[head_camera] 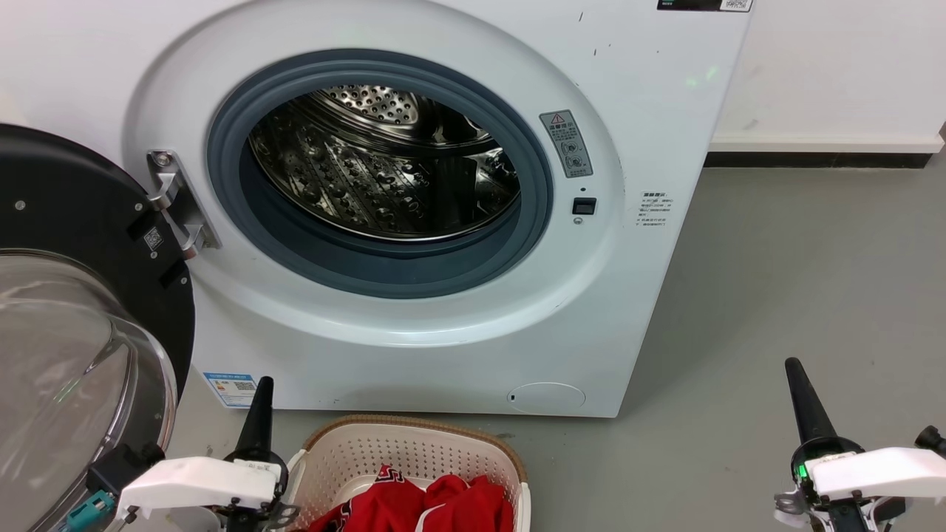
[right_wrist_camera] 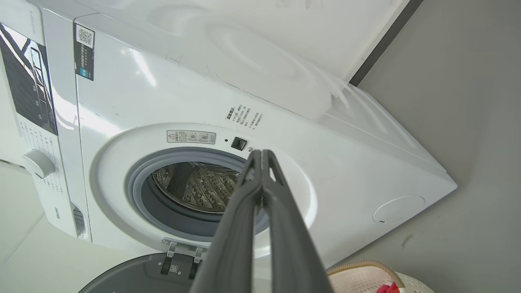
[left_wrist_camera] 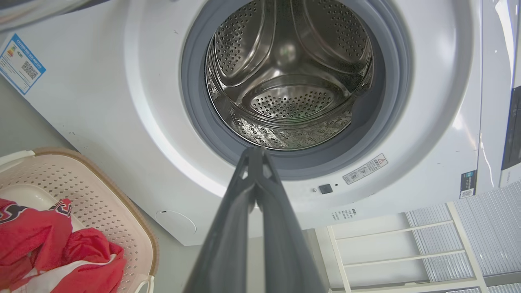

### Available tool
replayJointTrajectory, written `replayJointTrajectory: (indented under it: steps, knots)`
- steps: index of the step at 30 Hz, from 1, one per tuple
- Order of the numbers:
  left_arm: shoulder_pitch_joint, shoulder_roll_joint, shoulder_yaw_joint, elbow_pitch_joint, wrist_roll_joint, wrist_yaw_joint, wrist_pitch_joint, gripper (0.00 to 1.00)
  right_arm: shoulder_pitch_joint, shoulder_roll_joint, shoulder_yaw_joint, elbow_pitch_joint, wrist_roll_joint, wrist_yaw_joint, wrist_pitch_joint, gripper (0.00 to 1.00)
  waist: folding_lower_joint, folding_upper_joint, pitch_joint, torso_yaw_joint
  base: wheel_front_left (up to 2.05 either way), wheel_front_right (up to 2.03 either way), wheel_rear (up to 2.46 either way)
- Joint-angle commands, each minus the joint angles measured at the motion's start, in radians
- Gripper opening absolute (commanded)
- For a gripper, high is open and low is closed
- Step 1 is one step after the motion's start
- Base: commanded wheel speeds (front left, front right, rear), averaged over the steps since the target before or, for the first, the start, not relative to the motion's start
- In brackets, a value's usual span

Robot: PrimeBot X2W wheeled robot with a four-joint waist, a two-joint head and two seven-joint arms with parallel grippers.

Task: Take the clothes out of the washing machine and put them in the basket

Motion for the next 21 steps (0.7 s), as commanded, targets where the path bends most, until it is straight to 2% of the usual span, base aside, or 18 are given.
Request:
replayJointTrajectory:
  steps: [1, 21]
  knots:
    - [-0.022, 0.001, 0.004, -0.003, -0.024, -0.004, 0.005, 0.0, -0.026, -0.007, -0.003, -0.003, 0.027, 0.0, 0.005, 0.0, -0.0001, 0.0, 0.0, 0.0, 0.0, 0.0, 0.0]
    - [-0.047, -0.003, 0.027, 0.016, -0.221, -0.019, 0.053, 0.0, -0.053, -0.005, -0.011, 0.025, 0.219, 0.0, 0.055, 0.0, -0.0001, 0.0, 0.004, -0.004, 0.0, 0.0, 0.0]
